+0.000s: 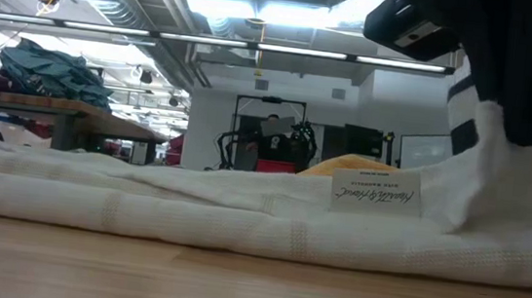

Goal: Fold towel
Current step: Fold the white towel

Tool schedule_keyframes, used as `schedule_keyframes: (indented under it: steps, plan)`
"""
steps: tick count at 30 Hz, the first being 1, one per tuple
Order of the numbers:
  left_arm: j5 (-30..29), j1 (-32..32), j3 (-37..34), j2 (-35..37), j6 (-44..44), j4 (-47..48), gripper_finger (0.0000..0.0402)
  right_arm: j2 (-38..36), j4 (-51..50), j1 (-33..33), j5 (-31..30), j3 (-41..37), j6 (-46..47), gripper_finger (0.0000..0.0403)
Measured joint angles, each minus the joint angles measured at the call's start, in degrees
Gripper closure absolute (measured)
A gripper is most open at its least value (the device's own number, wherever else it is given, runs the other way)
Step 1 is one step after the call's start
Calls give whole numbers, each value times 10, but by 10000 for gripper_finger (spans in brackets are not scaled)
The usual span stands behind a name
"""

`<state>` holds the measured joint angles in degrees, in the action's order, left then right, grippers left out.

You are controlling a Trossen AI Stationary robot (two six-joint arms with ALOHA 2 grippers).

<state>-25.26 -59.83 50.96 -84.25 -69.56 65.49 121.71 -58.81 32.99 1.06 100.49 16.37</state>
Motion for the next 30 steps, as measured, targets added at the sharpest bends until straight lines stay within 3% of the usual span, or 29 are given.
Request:
schedule_keyframes:
  steps: [4, 10, 20, 30]
  plan:
    - [0, 0, 0, 0, 6, 0, 274, 0, 1, 0, -6, 0, 27, 381]
    - [0, 0, 0, 0, 3, -1, 274, 0, 2, 0, -10, 0, 31, 396]
    - [12, 0, -1, 0, -89, -2, 274, 0, 3, 0, -15, 0, 31, 397]
    - [22, 0, -72, 0, -186, -39, 274, 0, 3, 0, -15, 0, 31, 398]
